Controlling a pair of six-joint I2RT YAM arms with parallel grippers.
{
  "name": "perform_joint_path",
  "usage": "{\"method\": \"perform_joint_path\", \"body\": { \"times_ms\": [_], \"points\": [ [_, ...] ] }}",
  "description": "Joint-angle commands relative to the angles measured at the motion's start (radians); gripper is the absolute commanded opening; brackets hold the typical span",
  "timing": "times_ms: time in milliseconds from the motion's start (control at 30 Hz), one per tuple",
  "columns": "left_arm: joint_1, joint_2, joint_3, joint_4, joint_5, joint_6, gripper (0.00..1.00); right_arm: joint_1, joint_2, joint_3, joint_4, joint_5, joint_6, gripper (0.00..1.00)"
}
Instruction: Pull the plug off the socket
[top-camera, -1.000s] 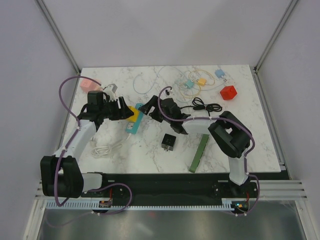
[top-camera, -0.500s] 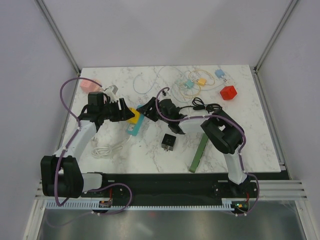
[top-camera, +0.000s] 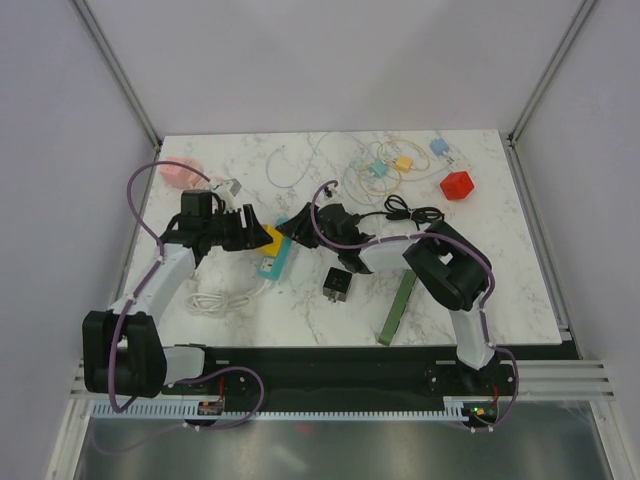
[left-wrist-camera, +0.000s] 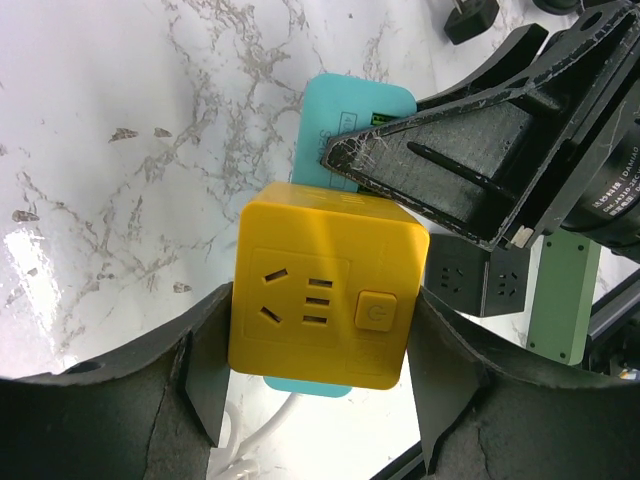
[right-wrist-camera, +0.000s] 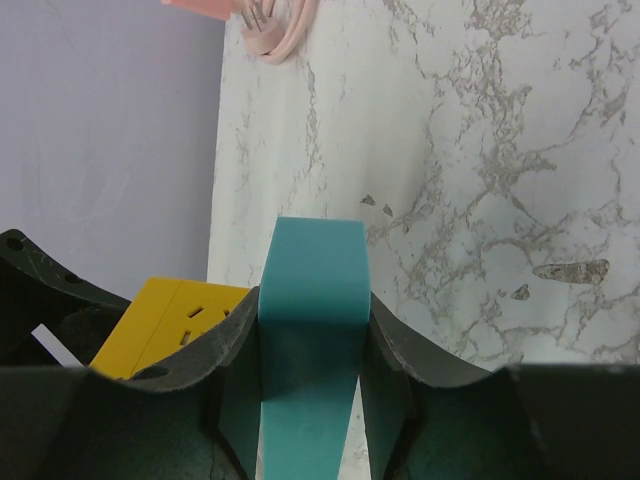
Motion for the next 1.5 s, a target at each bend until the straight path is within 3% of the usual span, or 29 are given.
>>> {"method": "perform_joint_path", "body": {
  "times_ms": [0, 300, 433, 700, 900, 1100, 1333, 1467],
  "points": [
    [0.029, -0.087, 0.033, 0.135, -0.018, -0.049, 0.02, 0.013, -0.033, -0.027, -0.235, 0.077, -0.185, 0.0],
    [0.032, -0.116, 0.008, 0.179, -0.007, -0.056, 0.02, 0.021, -0.01, -0.001, -0.367, 0.155, -0.225, 0.0],
    [0.03, -0.114, 0.002, 0.182, -0.014, -0.056, 0.02, -0.004, 0.013, -0.042, -0.277, 0.05, -0.147, 0.0],
    [0.032, -0.122, -0.003, 0.204, -0.011, -0.064, 0.02, -0.025, 0.041, -0.045, -0.275, 0.045, -0.113, 0.0],
    [0.029, -0.196, -0.046, 0.286, -0.001, -0.076, 0.02, -0.053, 0.086, -0.09, -0.154, -0.067, -0.04, 0.0],
    [0.03, -0.131, -0.01, 0.17, -0.112, -0.067, 0.02, -0.045, 0.066, -0.067, -0.168, -0.073, -0.087, 0.0],
    [0.032, -0.104, 0.016, 0.104, -0.3, -0.104, 0.02, -0.019, -0.045, -0.05, -0.341, -0.04, -0.25, 0.0],
    [0.033, -0.076, 0.033, 0.075, -0.334, -0.11, 0.02, -0.017, -0.103, -0.07, -0.407, -0.078, -0.328, 0.13]
  ]
}}
